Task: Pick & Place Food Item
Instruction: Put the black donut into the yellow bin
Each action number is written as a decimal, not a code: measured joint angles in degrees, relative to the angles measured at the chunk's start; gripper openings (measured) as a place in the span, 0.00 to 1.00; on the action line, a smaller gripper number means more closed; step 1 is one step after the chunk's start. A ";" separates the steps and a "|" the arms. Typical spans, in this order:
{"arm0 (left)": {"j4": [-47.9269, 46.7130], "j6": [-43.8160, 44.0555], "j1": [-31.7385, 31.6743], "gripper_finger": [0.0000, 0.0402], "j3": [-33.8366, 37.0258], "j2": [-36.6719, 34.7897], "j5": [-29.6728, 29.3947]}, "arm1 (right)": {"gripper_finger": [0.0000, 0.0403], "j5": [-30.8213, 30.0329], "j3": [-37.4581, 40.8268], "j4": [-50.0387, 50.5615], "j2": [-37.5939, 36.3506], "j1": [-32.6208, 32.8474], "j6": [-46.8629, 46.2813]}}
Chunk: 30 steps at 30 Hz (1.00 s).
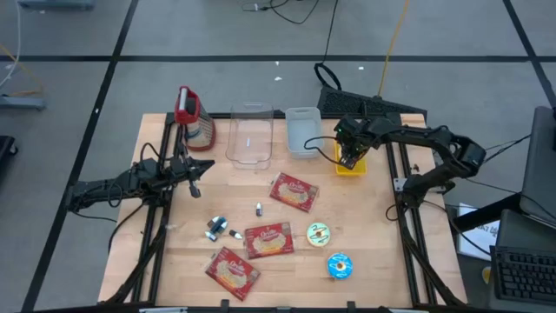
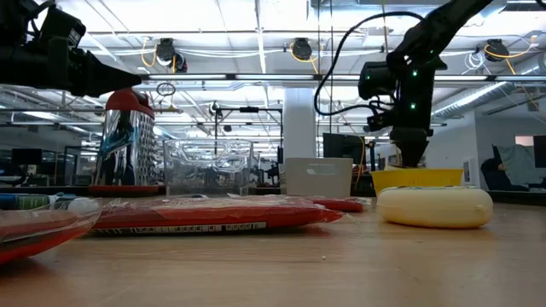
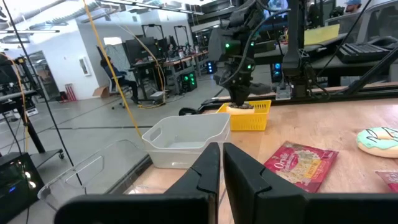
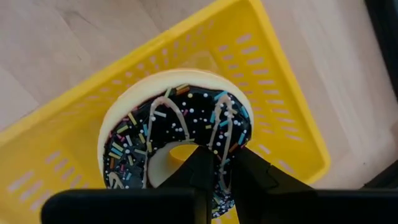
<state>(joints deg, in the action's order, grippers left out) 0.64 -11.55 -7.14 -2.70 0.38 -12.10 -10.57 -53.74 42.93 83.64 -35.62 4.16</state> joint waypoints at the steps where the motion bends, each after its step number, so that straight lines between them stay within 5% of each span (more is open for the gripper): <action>1: 0.00 0.00 -0.01 0.06 -0.01 0.00 0.00 | 0.07 0.03 0.00 -0.11 0.39 0.00 0.00; 30: 0.00 0.01 -0.02 0.06 0.00 0.00 0.00 | 0.49 -2.95 0.00 -1.77 -0.05 0.04 -0.42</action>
<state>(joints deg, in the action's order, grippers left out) 0.64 -11.54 -7.16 -2.70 0.38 -12.10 -13.52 -53.74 41.16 83.59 -35.57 3.75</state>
